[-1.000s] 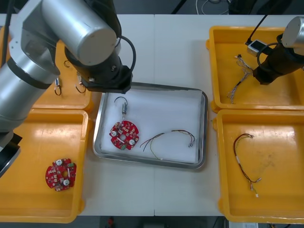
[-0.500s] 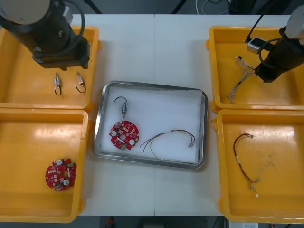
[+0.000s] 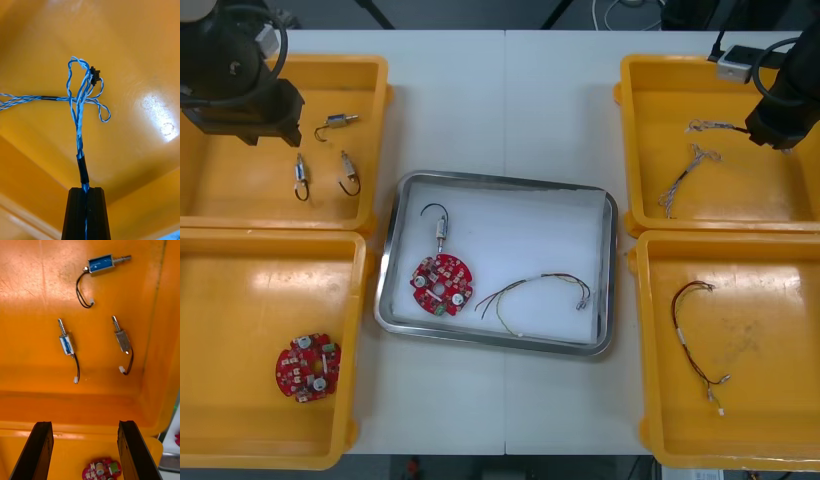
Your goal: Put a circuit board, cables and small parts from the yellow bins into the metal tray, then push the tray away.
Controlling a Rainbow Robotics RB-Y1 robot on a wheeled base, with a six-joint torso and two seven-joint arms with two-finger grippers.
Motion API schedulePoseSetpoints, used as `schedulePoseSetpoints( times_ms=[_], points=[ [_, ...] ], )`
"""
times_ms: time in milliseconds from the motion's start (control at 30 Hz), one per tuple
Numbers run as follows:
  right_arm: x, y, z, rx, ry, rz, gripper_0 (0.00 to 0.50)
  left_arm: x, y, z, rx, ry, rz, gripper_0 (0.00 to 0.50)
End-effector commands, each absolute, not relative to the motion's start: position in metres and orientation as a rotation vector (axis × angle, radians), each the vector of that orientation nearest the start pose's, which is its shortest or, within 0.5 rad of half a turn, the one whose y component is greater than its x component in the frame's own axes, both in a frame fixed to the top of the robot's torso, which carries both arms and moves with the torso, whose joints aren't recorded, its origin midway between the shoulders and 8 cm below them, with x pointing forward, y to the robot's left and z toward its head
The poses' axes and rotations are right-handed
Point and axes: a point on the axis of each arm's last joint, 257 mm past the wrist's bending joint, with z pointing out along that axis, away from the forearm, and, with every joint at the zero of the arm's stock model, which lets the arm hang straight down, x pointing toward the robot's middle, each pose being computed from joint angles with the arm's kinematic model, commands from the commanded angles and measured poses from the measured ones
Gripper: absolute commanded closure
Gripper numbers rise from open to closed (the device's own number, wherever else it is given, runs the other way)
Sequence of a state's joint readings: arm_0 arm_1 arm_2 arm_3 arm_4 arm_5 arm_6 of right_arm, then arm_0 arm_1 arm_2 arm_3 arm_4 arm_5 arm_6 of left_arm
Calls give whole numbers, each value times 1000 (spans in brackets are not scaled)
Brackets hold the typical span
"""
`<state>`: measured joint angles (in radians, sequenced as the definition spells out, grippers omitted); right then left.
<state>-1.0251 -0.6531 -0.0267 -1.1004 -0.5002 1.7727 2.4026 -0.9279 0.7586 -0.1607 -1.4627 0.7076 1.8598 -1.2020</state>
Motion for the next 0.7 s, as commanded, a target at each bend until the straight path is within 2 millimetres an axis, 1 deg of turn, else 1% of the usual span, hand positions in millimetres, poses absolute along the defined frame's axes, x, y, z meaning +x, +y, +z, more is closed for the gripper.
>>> schedulePoseSetpoints(
  times_ms=[33,100,233,267,300,333,433,467,500,667,700],
  points=[
    [550,-367,-75,-1176,2474,-388,500,561,329,-77,-168,2624,76,0],
    [538,-359,-72,-1225,2460,-400,500,568,331,-84,-170,2618,72,0],
    [538,-327,-56,-1305,2333,-383,500,580,338,-98,-185,2612,68,0],
    [538,-323,-55,-1313,2319,-378,500,581,339,-101,-190,2614,63,0],
    [537,-311,-50,-1336,2280,-364,500,585,339,-106,-196,2612,51,0],
    [537,-307,-48,-1345,2266,-359,500,587,339,-109,-204,2612,44,0],
    [534,-284,-40,-1387,2193,-328,500,594,339,-122,-219,2602,17,0],
    [533,-281,-38,-1392,2183,-323,500,595,338,-125,-220,2602,11,0],
    [530,-271,-39,-1413,2159,-293,500,598,337,-133,-223,2597,-1,0],
    [521,-237,-43,-1482,2105,-207,500,602,336,-157,-206,2580,-5,0],
    [520,-233,-44,-1494,2098,-201,500,604,336,-158,-203,2576,-3,0]
  ],
)
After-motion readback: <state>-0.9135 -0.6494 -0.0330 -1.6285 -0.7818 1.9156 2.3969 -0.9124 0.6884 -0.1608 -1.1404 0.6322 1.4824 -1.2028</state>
